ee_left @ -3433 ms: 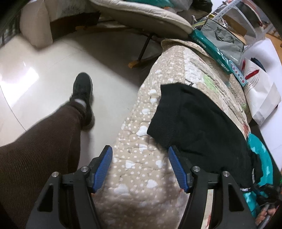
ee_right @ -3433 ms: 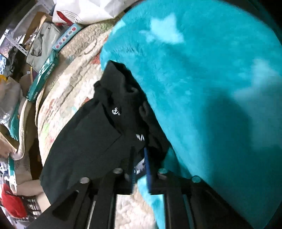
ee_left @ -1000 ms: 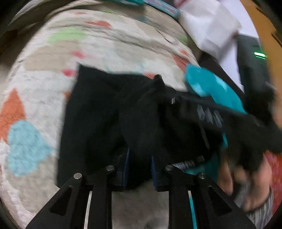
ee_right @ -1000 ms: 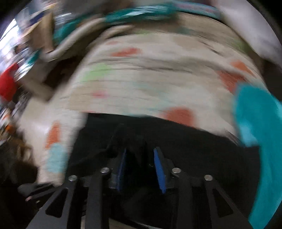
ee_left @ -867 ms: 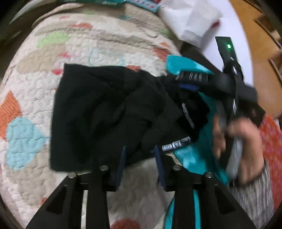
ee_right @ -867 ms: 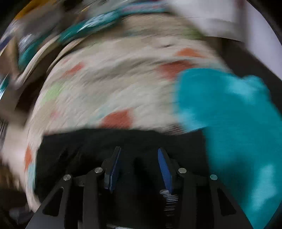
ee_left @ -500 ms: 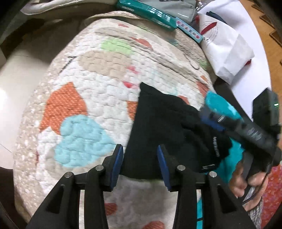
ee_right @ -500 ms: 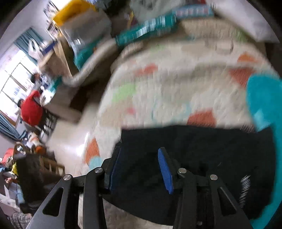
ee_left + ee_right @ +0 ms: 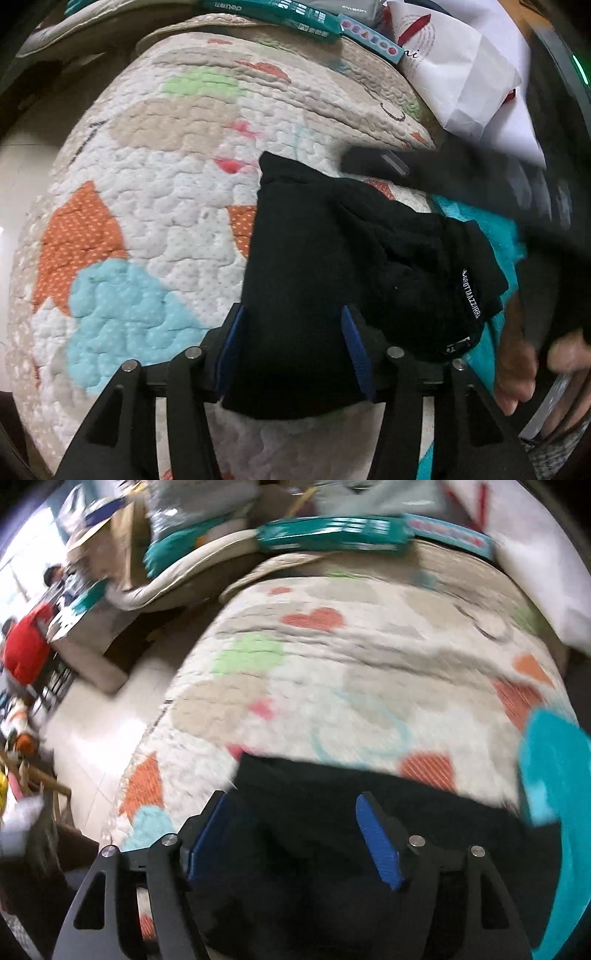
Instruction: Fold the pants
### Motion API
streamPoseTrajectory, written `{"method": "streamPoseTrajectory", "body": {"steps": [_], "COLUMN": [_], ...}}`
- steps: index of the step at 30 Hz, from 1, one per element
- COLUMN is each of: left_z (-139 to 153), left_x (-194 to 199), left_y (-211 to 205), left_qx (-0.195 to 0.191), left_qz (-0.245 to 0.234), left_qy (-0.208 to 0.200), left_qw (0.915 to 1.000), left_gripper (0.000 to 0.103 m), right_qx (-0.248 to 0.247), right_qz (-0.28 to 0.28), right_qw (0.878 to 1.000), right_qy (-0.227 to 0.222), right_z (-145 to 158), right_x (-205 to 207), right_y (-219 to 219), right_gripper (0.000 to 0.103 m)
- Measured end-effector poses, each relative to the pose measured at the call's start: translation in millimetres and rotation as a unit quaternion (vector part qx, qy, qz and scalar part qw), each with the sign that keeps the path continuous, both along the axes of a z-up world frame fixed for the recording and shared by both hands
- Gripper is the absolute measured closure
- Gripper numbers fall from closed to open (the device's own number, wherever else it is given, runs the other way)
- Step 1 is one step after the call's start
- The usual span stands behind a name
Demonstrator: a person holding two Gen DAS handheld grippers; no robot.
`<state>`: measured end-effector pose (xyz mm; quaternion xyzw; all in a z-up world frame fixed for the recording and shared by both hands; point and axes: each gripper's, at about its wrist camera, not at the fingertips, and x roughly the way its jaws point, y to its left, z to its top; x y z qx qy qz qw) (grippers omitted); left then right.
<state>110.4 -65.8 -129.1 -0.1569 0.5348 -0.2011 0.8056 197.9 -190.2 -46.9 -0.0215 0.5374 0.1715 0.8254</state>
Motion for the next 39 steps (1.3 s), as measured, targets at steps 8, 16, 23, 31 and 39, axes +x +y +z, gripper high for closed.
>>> {"method": "streamPoseTrajectory", "body": {"steps": [8, 16, 23, 31, 39], "left_z": [-8.8, 2.3, 6.4, -9.3, 19.3], "left_x": [-6.8, -3.6, 2.0, 1.3, -1.3], "left_y": [-5.3, 32.3, 118.2, 182.3, 175.5], "left_qx": [0.044, 0.004, -0.001, -0.063, -0.020], "left_qz": [-0.022, 0.005, 0.113, 0.220, 0.221], "left_qy": [-0.017, -0.004, 0.006, 0.060, -0.027], "left_qw": [0.9986, 1.0000, 0.9936, 0.9717, 0.9747], "left_gripper": [0.081, 0.090, 0.090, 0.078, 0.068], "right_qx": [-0.073, -0.038, -0.031, 0.024, 0.019], "right_qz": [0.060, 0.039, 0.098, 0.088, -0.016], "right_qw": [0.994, 0.998, 0.994, 0.995, 1.000], "right_qy": [0.053, 0.044, 0.038, 0.028, -0.016], "right_z": [-49.3, -17.6, -10.3, -1.3, 30.5], "right_x": [7.3, 11.7, 29.4, 46.5, -5.7], "right_y": [46.4, 61.4, 151.7, 170.7, 31.1], "right_gripper": [0.085, 0.090, 0.090, 0.064, 0.072]}}
